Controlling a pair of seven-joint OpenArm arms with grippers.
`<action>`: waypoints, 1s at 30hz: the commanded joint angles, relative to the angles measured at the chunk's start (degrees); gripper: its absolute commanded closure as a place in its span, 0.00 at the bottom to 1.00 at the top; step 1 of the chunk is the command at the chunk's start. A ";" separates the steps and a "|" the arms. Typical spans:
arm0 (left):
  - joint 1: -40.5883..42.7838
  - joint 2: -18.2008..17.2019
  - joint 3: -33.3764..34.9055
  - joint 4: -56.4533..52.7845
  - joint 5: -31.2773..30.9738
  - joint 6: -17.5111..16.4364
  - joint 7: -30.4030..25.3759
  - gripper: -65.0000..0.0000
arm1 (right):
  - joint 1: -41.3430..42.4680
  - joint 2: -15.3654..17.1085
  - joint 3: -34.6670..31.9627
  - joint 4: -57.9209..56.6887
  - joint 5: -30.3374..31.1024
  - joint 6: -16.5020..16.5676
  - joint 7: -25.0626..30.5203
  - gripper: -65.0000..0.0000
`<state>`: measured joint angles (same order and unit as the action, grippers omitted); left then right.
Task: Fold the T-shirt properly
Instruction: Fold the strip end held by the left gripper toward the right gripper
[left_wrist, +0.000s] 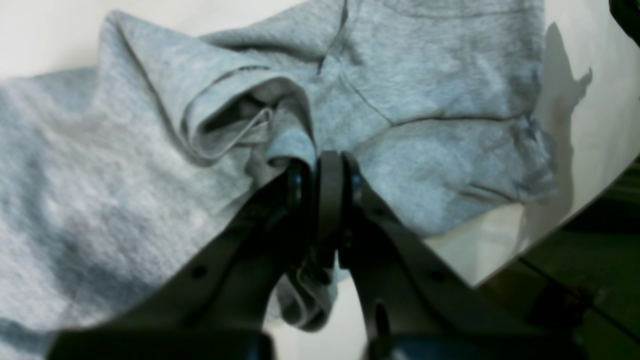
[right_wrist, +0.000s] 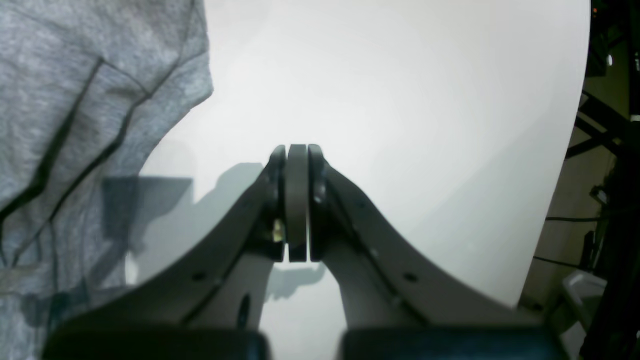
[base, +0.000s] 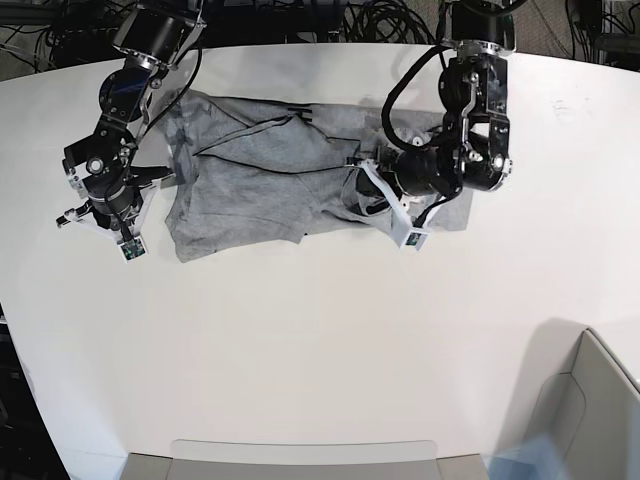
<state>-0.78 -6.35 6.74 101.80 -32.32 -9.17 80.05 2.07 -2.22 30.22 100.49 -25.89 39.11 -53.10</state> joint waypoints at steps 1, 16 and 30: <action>-0.32 -0.02 -0.11 -0.39 -0.61 -0.02 -0.05 1.00 | 1.14 0.42 -0.11 1.01 0.00 0.89 0.75 1.00; -1.55 0.77 -0.02 -1.53 -0.96 -0.02 -0.05 1.00 | 1.06 0.42 -0.02 1.01 0.00 0.89 0.75 1.00; -1.55 0.77 -0.02 -1.27 -1.14 -0.37 -0.05 0.61 | 1.06 0.42 -0.37 0.92 0.00 0.89 0.75 1.00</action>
<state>-1.45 -5.69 6.76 99.35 -32.58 -9.43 80.55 2.07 -2.22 29.98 100.49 -25.87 39.11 -53.10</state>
